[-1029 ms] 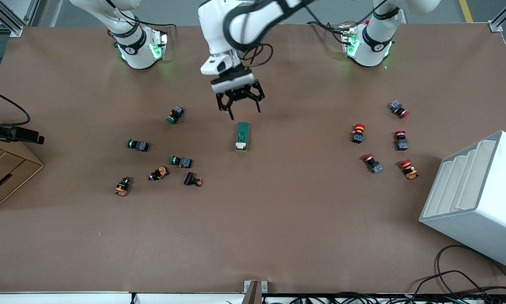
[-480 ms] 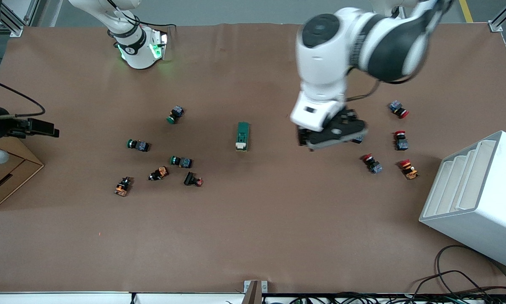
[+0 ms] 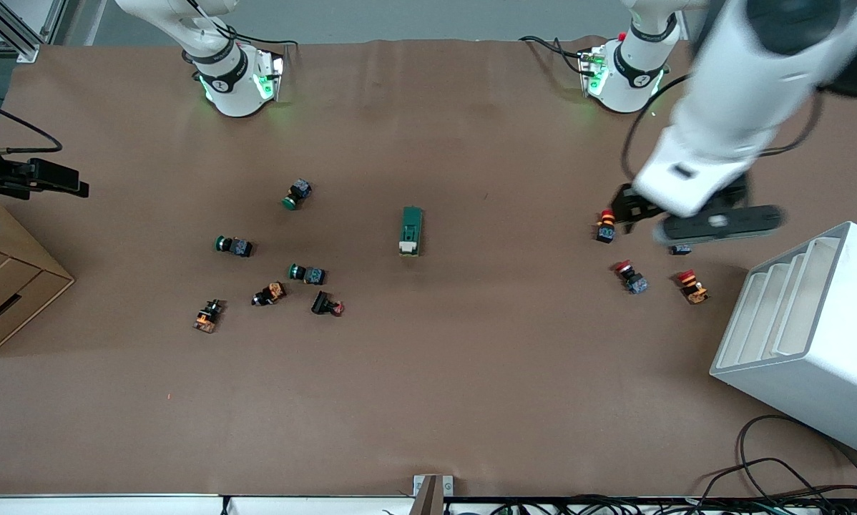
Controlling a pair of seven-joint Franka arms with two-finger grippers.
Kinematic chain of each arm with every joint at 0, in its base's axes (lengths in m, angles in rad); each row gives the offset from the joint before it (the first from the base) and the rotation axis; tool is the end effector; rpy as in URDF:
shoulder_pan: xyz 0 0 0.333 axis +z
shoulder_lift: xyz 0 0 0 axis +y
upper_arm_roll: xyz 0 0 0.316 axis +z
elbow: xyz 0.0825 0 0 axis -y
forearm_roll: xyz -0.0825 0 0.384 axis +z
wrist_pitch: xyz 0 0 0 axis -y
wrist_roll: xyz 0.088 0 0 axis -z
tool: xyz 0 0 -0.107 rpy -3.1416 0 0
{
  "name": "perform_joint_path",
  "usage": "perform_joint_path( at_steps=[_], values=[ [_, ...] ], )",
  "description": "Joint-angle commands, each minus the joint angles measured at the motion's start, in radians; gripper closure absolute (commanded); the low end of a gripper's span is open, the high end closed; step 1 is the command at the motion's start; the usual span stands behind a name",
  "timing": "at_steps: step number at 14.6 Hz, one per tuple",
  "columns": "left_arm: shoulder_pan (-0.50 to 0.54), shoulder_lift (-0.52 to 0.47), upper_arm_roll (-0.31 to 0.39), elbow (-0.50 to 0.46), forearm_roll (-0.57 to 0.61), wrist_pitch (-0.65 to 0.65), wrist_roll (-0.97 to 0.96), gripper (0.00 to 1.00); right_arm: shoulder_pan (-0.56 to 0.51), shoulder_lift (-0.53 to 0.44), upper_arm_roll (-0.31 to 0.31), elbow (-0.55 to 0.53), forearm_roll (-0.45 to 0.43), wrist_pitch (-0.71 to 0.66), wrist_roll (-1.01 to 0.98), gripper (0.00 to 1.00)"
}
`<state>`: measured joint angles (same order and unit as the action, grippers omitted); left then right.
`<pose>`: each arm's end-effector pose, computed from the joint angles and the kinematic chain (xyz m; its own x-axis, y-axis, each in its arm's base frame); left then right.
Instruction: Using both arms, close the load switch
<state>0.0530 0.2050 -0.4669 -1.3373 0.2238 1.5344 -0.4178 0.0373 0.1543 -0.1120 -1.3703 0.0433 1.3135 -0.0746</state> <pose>0.5785 -0.1925 0.6237 0.9977 0.0188 0.0658 0.0262 -0.9931 -0.1145 0.5724 -0.0318 0.6102 0.9785 0.0102 -0.2060 0.0017 -0.9991 -0.0415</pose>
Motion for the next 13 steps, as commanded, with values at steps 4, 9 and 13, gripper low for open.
perform_joint_path(
  at_steps=[4,9,13],
  values=[
    [-0.091,-0.238,0.333,-0.216,-0.210,-0.020,0.335,0.00,-0.008,-0.071,0.034,-0.049,-0.068,0.033,0.002,0.00],
    [-0.082,-0.364,0.338,-0.347,-0.211,-0.020,0.335,0.00,-0.057,-0.172,0.081,-0.157,-0.066,0.067,0.004,0.00],
    [-0.082,-0.394,0.384,-0.344,-0.224,-0.048,0.356,0.00,-0.053,-0.242,0.080,-0.216,-0.060,0.075,0.004,0.00]
  ],
)
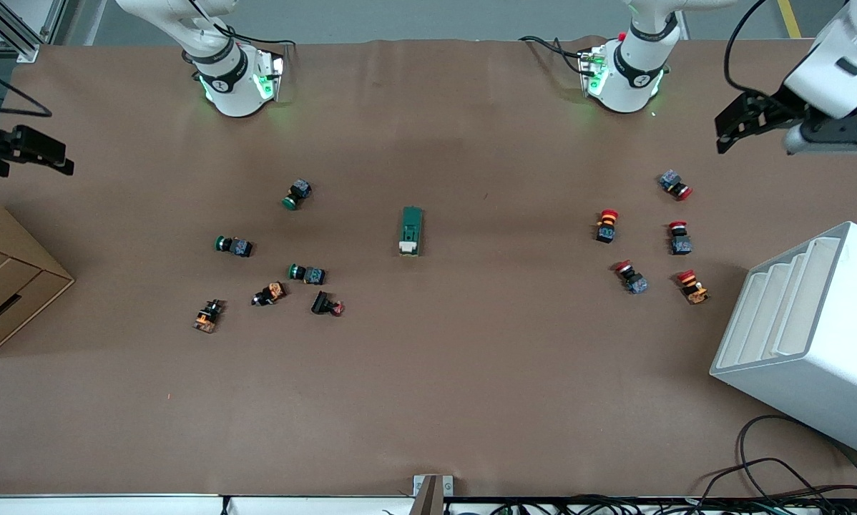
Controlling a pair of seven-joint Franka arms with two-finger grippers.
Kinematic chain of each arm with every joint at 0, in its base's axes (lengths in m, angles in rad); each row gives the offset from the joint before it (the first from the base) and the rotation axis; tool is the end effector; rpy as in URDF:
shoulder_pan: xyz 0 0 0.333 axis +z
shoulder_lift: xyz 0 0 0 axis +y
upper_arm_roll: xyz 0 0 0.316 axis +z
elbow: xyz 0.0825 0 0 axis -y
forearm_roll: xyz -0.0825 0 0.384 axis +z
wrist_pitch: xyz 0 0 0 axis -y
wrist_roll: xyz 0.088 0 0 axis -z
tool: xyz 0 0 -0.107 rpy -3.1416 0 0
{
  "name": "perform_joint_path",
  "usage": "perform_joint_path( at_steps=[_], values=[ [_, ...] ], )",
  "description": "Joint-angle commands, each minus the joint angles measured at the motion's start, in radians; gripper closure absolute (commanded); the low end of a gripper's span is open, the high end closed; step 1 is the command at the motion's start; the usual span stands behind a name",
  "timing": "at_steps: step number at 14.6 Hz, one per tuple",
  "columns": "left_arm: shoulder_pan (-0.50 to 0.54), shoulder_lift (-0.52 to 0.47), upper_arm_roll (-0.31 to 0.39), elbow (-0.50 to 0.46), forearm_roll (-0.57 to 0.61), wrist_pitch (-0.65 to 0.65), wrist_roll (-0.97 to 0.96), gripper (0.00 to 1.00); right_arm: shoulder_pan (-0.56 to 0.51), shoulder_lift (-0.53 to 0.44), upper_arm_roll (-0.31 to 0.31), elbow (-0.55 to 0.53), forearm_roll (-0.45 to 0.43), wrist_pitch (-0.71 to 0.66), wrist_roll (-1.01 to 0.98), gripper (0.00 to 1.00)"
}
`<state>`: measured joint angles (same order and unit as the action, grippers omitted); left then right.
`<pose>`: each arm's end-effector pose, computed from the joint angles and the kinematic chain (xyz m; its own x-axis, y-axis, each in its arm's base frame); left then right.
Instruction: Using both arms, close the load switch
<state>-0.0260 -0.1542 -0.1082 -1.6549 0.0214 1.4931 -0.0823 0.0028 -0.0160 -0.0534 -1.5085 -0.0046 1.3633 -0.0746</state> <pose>0.4930 -0.0689 0.6590 0.9988 -0.0489 -0.0053 -0.0490 -0.9981 -0.0385 0.5266 -0.0275 0.6451 0.9914 0.0236 -0.1288 0.0230 -0.9997 -0.0059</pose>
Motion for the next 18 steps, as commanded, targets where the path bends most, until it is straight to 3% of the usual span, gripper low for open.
perform_joint_path(
  at_steps=[1,6,18],
  values=[
    [0.000,-0.033,0.027,-0.025,-0.023,-0.007,0.026,0.00,-0.017,-0.081,0.021,-0.078,-0.009,0.019,0.004,0.00],
    [-0.006,-0.010,0.024,0.010,-0.024,-0.007,0.019,0.00,-0.009,-0.131,0.015,-0.076,-0.006,0.003,-0.005,0.00],
    [-0.008,0.044,0.024,0.063,-0.020,-0.007,0.003,0.00,0.003,-0.125,0.015,-0.079,0.011,0.022,-0.011,0.00]
  ],
)
